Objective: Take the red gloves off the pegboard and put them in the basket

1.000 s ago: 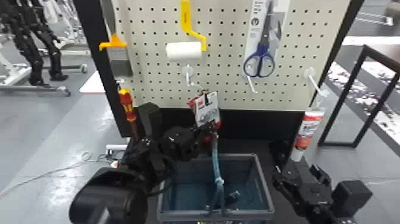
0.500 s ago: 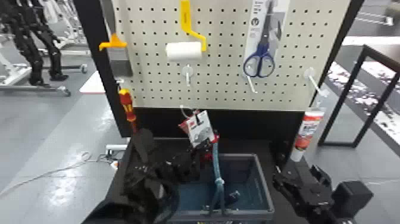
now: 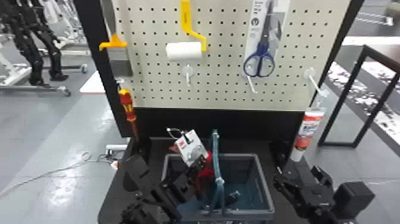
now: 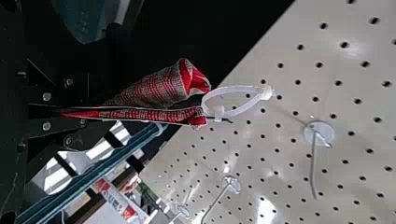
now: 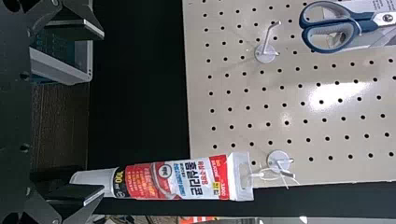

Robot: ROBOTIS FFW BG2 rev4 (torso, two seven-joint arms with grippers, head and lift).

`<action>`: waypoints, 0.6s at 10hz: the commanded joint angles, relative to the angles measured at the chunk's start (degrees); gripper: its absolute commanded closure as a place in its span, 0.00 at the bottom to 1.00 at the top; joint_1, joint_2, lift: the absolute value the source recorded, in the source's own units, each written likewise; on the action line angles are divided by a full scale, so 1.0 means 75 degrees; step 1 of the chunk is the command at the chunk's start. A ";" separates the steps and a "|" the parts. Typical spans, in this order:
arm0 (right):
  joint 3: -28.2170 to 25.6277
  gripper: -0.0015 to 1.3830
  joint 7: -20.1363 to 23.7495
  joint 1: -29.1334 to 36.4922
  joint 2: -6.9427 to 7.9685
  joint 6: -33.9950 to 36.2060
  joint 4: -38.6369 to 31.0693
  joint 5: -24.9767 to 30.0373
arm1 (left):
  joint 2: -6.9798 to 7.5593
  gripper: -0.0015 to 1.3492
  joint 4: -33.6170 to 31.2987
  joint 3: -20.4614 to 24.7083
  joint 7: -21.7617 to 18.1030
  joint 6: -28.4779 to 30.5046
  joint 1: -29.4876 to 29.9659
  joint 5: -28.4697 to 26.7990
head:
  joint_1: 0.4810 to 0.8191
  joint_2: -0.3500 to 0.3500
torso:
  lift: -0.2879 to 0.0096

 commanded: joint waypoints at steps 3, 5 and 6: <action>0.0000 0.10 0.0000 -0.0011 0.0000 -0.0002 0.0000 0.0013 | 0.0021 0.90 0.0297 -0.0132 -0.0017 0.0872 -0.0210 0.0787 | 0.20 0.50 | 0.63; 0.0000 0.10 0.0000 0.0001 0.0000 -0.0002 -0.0012 0.0001 | 0.0044 0.44 0.0344 -0.0120 -0.0041 0.1130 -0.0292 0.0763 | 0.20 0.50 | 0.63; 0.0000 0.10 0.0000 0.0013 0.0000 -0.0002 -0.0012 0.0001 | 0.0056 0.06 0.0332 -0.0108 -0.0087 0.1130 -0.0327 0.0541 | 0.20 0.50 | 0.63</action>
